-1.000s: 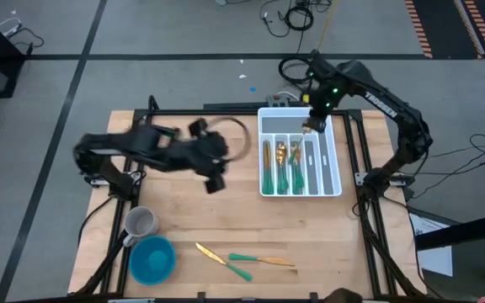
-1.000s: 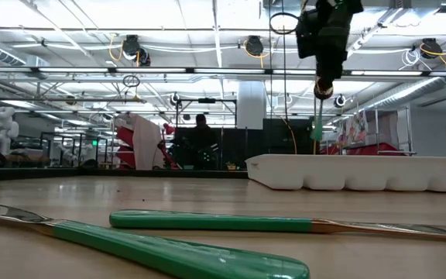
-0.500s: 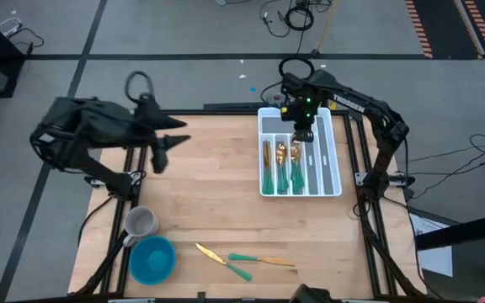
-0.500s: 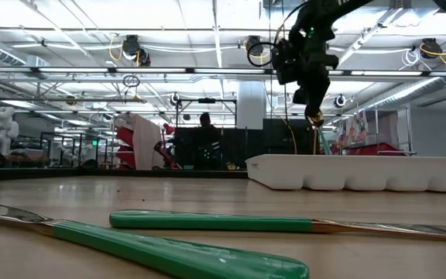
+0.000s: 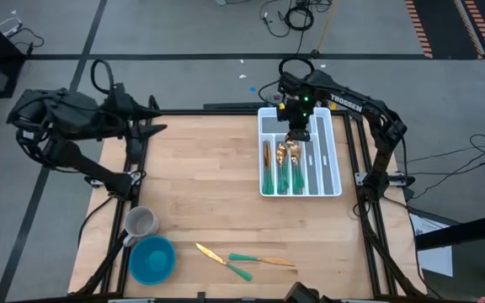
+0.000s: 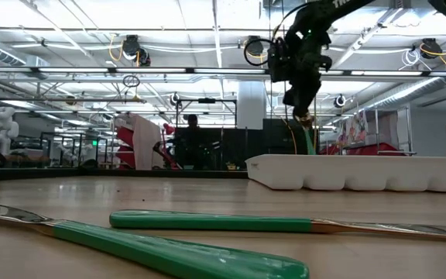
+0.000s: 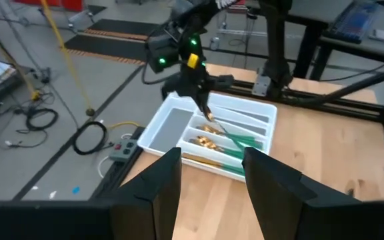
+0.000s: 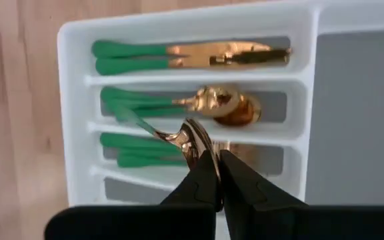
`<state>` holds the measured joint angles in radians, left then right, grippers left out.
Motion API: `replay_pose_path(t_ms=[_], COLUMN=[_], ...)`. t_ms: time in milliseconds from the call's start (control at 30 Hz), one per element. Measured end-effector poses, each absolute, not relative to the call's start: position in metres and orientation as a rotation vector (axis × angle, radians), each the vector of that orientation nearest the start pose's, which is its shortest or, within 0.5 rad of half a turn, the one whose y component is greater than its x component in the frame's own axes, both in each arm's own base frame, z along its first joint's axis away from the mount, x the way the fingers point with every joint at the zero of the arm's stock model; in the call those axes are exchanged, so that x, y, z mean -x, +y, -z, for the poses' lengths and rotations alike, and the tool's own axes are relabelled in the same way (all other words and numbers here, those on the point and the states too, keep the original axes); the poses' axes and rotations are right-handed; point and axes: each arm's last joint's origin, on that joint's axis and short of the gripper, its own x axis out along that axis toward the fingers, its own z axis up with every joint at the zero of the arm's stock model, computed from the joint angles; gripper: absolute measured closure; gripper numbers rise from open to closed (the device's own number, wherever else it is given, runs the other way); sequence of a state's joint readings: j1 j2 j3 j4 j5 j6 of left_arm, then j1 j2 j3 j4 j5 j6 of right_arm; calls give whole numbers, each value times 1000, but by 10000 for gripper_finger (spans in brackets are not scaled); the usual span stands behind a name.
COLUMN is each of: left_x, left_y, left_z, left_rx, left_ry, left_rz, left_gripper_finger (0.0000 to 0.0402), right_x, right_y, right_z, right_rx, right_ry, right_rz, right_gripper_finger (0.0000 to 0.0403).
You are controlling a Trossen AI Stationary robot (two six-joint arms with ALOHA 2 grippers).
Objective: Sort silverware
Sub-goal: Put the green spoon into the white cutlery tray
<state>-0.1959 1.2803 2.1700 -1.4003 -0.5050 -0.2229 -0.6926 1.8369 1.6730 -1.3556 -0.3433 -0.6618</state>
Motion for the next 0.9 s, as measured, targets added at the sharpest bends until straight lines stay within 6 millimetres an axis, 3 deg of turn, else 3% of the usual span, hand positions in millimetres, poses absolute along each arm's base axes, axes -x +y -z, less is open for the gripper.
replay_pose_path(t_ms=[167,667,900], left_x=[-123,-106,-104], left_y=[-9,-4,-3], left_z=[-542,-544,-541], left_rx=[34,27,6], left_ry=[416,390,414], left_rz=[-397,-464,-502], left_gripper_finger=[233,233,233], right_x=[-282,-302,-306], right_y=[-219,-238,-244], right_z=[-268,-198,-187], right_rx=[-228,-310,-254], right_ry=[1287,1416,1442], right_rz=[-195,-276,-247], right_gripper_finger=[403,403,374])
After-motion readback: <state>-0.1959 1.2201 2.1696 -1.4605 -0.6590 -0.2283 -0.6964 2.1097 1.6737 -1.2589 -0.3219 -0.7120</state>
